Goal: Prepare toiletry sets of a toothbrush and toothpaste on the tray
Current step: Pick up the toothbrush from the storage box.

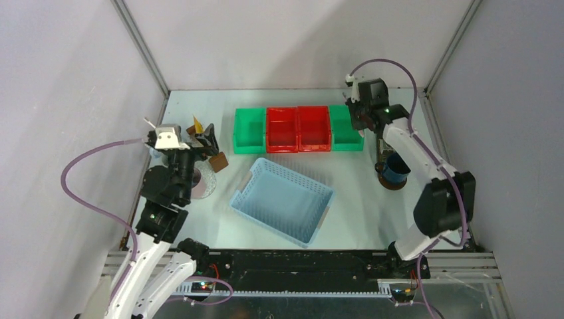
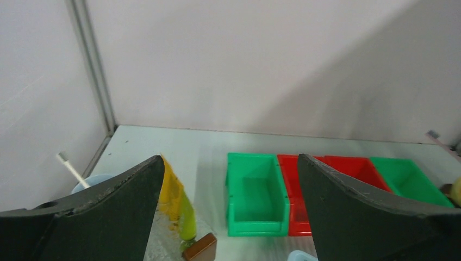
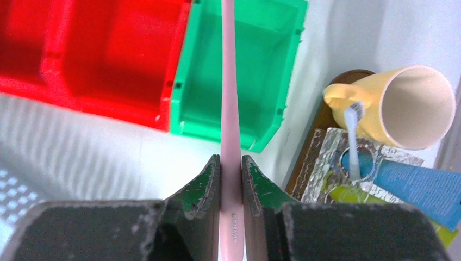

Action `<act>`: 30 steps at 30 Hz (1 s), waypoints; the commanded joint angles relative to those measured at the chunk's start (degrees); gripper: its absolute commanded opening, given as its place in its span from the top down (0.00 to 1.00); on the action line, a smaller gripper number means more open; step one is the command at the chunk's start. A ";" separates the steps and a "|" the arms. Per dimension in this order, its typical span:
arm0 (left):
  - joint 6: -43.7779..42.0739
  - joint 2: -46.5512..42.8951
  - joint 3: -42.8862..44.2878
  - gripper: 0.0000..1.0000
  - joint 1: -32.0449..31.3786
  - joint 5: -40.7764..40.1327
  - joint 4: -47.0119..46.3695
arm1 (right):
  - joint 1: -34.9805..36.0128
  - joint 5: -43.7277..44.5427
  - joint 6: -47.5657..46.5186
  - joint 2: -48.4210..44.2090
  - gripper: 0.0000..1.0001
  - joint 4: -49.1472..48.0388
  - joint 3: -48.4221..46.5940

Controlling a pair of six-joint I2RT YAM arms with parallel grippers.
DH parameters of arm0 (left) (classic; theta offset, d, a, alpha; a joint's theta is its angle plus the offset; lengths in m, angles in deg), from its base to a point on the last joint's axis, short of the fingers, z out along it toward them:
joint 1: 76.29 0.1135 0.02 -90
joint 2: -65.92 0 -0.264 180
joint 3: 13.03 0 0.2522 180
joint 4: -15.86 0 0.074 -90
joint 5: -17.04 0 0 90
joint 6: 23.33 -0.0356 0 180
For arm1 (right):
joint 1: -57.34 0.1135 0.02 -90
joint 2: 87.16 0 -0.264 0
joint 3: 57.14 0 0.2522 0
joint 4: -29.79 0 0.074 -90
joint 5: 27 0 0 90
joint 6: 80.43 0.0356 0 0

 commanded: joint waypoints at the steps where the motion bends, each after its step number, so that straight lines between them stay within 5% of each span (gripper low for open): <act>1: 2.81 0.79 4.57 0.02 0.33 9.36 2.07 | 1.55 -8.12 -3.18 -9.97 1.00 -4.51 5.62; 9: 5.10 2.61 6.87 0.02 0.33 24.11 2.49 | 4.86 -23.07 -8.22 -22.76 1.00 -7.56 12.40; 18: 14.29 5.79 6.48 0.02 -1.31 39.55 -3.48 | 10.55 -36.43 -8.77 -35.36 1.00 -26.20 24.83; 30: 22.33 9.85 1.24 0.01 -11.00 40.45 -17.31 | 18.86 -40.57 -5.84 -36.41 1.00 -39.36 29.00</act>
